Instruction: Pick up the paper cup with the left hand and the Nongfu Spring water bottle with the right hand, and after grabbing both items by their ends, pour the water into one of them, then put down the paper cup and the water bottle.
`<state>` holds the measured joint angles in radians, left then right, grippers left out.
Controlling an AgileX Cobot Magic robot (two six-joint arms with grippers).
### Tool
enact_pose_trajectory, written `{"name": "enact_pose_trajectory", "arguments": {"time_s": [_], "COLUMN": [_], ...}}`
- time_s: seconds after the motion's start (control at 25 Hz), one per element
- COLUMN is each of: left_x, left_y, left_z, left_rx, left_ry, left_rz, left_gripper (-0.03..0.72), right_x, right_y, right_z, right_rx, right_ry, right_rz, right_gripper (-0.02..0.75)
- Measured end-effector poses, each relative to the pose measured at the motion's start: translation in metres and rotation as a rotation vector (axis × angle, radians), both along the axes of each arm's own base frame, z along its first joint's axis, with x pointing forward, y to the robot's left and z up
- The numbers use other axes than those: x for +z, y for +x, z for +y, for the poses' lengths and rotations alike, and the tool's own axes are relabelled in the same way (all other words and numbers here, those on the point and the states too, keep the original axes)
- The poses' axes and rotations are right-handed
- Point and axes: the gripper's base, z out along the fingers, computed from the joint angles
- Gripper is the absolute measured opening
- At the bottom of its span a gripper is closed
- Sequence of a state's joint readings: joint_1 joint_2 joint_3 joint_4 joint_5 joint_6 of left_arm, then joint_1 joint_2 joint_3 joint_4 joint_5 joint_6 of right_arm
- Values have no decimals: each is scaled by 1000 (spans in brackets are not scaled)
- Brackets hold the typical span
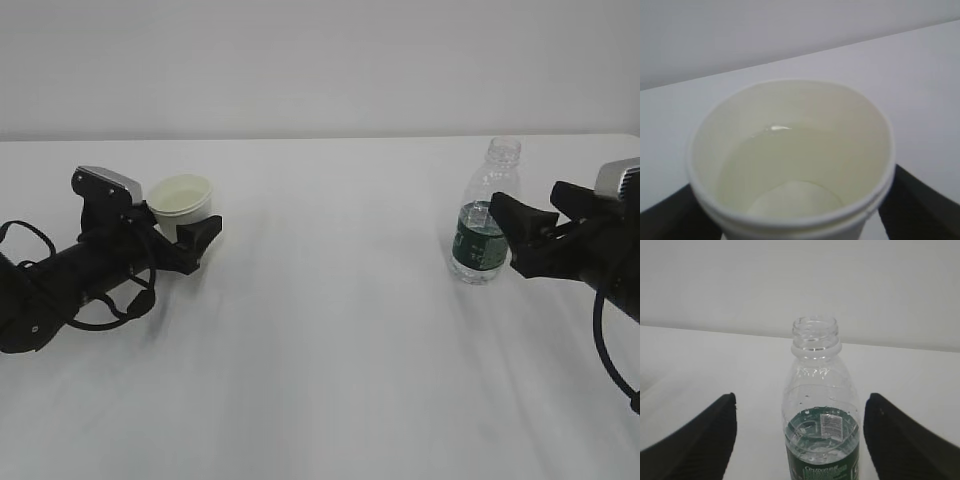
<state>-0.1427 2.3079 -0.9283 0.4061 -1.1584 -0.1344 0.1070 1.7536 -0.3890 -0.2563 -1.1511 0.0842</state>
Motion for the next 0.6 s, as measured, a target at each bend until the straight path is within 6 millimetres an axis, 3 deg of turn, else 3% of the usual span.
{"name": "enact_pose_trajectory", "arguments": {"time_s": [0.6], "left_x": [-2], "left_y": [-6], "left_z": [2], "left_rx": [14], "left_ry": [0], "left_rz": [24], "left_gripper": [646], "right_x": [0], "right_y": [0], "right_z": [0], "right_rx": [2], "right_ry": [-1], "right_rz": [0], "right_gripper": [592]}}
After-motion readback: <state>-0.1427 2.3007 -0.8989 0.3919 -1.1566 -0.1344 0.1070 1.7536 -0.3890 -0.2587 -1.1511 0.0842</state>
